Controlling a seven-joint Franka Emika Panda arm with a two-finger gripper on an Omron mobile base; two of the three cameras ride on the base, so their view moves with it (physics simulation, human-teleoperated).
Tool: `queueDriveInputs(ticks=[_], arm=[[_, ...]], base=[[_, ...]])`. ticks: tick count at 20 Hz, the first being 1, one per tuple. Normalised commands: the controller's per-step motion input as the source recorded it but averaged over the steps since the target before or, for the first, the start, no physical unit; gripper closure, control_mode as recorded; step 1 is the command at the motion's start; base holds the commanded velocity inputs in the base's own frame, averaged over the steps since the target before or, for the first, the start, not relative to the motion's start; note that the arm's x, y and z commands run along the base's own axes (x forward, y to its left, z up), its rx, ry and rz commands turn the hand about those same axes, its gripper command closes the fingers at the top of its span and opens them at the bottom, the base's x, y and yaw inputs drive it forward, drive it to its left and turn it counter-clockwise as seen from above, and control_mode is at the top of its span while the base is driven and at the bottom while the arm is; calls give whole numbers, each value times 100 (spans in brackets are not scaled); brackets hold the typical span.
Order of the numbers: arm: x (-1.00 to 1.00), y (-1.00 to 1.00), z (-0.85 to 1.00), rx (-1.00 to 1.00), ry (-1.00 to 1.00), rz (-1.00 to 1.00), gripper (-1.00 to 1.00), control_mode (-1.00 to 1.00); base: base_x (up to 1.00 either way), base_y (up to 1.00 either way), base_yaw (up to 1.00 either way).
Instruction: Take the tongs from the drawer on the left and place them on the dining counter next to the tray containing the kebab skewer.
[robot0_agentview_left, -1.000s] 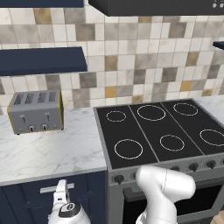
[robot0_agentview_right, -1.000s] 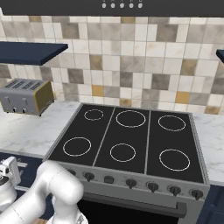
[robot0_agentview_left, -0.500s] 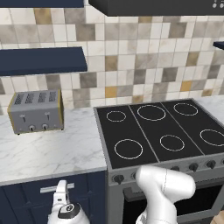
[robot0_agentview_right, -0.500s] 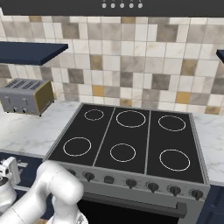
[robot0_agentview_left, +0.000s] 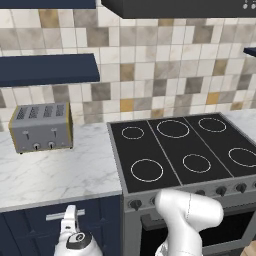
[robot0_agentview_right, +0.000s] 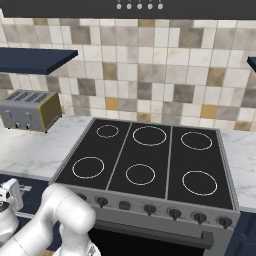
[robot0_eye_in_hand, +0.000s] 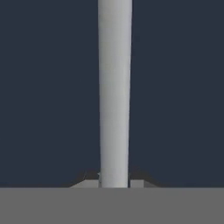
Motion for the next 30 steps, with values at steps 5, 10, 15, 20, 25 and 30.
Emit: queueDriveInputs(ticks=[5,10,15,20,25,30], arm=[[13,-3,-9,0,-5,0,100,-100],[58,-21,-31,0,-12,0,100,-100],[37,-9,-20,0,-8,0,100,-100],[-2,0,0,0,1,0,100,-100],[-41,6,-13,0,9,0,100,-100],[-68,10,-22,0,11,0,100,-100]], base=[[0,0,0],[0,0,0],[0,0,0],[0,0,0],[0,0,0],[0,0,0]])
